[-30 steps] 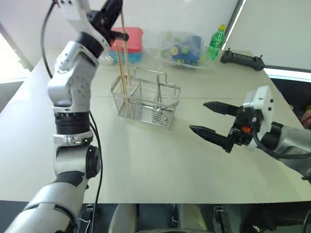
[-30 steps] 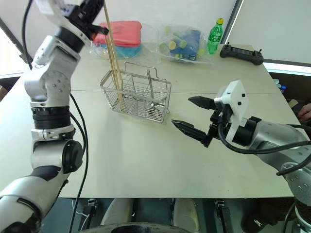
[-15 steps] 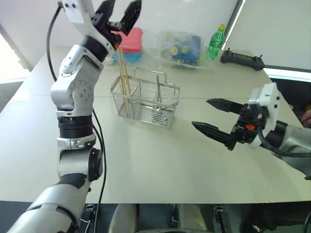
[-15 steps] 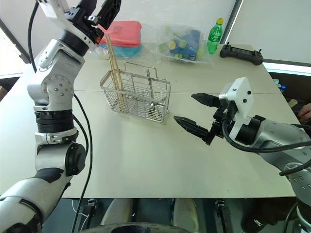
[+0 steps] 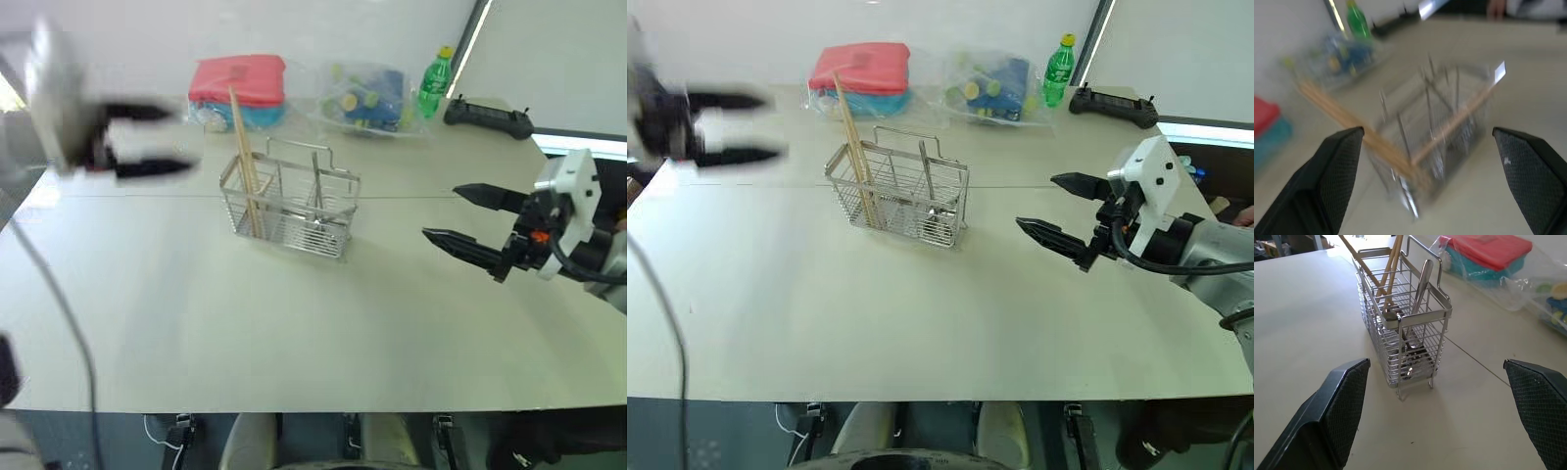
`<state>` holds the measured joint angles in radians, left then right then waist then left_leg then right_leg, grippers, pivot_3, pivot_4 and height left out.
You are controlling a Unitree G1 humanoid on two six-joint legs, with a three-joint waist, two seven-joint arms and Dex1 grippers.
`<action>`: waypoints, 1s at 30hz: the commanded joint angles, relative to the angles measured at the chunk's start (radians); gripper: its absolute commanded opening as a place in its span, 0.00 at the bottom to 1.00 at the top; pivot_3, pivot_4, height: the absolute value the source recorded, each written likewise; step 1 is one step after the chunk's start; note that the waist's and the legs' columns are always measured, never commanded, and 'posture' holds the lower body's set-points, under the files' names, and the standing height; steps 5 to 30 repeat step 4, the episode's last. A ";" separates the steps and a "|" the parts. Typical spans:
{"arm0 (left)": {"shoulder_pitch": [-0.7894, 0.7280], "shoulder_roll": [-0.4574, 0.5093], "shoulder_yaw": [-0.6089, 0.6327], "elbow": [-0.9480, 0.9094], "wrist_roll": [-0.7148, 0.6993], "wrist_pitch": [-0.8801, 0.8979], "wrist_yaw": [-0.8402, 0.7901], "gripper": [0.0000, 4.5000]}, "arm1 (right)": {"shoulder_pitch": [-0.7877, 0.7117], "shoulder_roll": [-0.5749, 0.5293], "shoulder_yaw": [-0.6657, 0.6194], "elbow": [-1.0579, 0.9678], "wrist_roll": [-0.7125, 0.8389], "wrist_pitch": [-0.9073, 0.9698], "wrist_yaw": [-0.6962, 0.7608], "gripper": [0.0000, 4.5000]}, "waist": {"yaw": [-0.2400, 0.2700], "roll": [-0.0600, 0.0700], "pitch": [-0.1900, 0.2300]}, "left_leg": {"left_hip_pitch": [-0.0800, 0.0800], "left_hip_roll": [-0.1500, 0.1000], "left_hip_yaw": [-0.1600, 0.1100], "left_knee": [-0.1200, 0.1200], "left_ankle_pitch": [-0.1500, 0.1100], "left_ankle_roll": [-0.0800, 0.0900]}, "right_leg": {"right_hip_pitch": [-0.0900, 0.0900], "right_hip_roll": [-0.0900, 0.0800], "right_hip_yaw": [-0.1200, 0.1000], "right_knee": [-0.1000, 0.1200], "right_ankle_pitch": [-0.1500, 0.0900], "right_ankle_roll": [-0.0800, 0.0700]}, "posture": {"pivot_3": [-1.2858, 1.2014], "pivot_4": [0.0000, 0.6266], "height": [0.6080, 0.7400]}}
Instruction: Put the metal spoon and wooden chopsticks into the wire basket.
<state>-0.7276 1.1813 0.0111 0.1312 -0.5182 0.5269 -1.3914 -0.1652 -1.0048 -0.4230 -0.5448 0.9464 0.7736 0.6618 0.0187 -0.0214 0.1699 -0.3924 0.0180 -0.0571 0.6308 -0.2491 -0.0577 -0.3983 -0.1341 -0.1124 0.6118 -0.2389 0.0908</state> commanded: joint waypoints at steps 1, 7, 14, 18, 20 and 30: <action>-0.015 0.017 0.019 0.033 0.063 -0.086 -0.030 0.99 | -0.016 -0.022 -0.045 0.017 -0.028 -0.028 0.034 1.00 | 0.015 -0.001 0.001 | -0.001 0.000 0.000 0.000 0.000 0.000 | 0.000 0.000 0.000 0.000 0.000 -0.001 | 0.52 0.24 0.58; -0.013 -0.002 0.016 0.045 0.094 -0.124 -0.027 0.99 | -0.028 -0.017 -0.031 0.025 -0.044 -0.031 0.045 1.00 | 0.023 -0.001 0.001 | -0.001 0.001 0.000 0.001 0.000 0.000 | 0.001 0.000 0.000 -0.003 -0.002 0.002 | 0.52 0.24 0.58; -0.013 -0.002 0.016 0.045 0.094 -0.124 -0.027 0.99 | -0.028 -0.017 -0.031 0.025 -0.044 -0.031 0.045 1.00 | 0.023 -0.001 0.001 | -0.001 0.001 0.000 0.001 0.000 0.000 | 0.001 0.000 0.000 -0.003 -0.002 0.002 | 0.52 0.24 0.58; -0.013 -0.002 0.016 0.045 0.094 -0.124 -0.027 0.99 | -0.028 -0.017 -0.031 0.025 -0.044 -0.031 0.045 1.00 | 0.023 -0.001 0.001 | -0.001 0.001 0.000 0.001 0.000 0.000 | 0.001 0.000 0.000 -0.003 -0.002 0.002 | 0.52 0.24 0.58; -0.013 -0.002 0.016 0.045 0.094 -0.124 -0.027 0.99 | -0.028 -0.017 -0.031 0.025 -0.044 -0.031 0.045 1.00 | 0.023 -0.001 0.001 | -0.001 0.001 0.000 0.001 0.000 0.000 | 0.001 0.000 0.000 -0.003 -0.002 0.002 | 0.52 0.24 0.58; -0.013 -0.002 0.016 0.045 0.094 -0.124 -0.027 0.99 | -0.028 -0.017 -0.031 0.025 -0.044 -0.031 0.045 1.00 | 0.023 -0.001 0.001 | -0.001 0.001 0.000 0.001 0.000 0.000 | 0.001 0.000 0.000 -0.003 -0.002 0.002 | 0.52 0.24 0.58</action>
